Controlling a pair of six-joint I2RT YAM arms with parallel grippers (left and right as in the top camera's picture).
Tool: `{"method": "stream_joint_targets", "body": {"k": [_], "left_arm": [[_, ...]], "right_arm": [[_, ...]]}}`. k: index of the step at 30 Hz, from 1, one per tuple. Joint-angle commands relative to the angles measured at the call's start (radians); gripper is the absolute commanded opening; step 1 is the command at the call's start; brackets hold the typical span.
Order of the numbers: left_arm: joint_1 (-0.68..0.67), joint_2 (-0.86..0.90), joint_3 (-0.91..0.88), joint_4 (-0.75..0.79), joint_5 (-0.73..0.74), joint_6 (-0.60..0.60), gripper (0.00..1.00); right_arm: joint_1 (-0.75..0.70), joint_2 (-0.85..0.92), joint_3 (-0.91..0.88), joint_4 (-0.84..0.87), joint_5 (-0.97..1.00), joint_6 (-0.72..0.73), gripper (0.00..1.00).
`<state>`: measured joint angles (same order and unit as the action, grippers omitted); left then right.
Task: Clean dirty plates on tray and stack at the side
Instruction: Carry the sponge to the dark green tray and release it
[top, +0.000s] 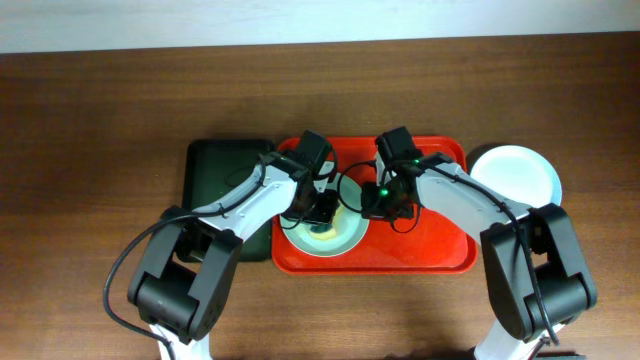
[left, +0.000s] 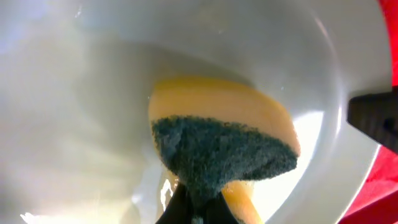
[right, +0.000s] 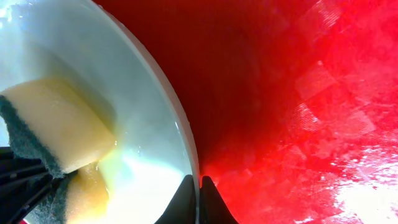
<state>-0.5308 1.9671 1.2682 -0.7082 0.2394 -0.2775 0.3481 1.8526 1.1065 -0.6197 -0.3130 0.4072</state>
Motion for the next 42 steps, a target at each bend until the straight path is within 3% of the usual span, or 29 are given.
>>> {"method": "stream_joint_targets", "body": {"k": [1,11,19,24,38,42], "left_arm": [[0.016,-0.023,-0.016,-0.042,-0.113,0.001,0.00],[0.065,-0.346,-0.010,-0.048,-0.215,-0.026,0.00],[0.347,-0.373,-0.012,-0.216,-0.284,-0.026,0.00],[0.448,-0.364,-0.047,-0.235,-0.293,-0.026,0.00],[0.468,-0.363,-0.296,0.032,-0.288,-0.025,0.00],[0.468,-0.363,-0.335,0.076,-0.284,-0.026,0.11]], "right_arm": [[0.000,0.002,-0.004,0.004,0.011,-0.010,0.04],[-0.001,0.002,-0.004,0.004,0.011,-0.010,0.04],[-0.001,0.002,-0.004,0.004,0.011,-0.010,0.04],[-0.001,0.002,-0.004,0.004,0.011,-0.010,0.04],[0.000,0.002,-0.004,0.005,0.011,-0.010,0.04],[0.000,0.002,-0.004,0.006,0.011,-0.010,0.04]]}}
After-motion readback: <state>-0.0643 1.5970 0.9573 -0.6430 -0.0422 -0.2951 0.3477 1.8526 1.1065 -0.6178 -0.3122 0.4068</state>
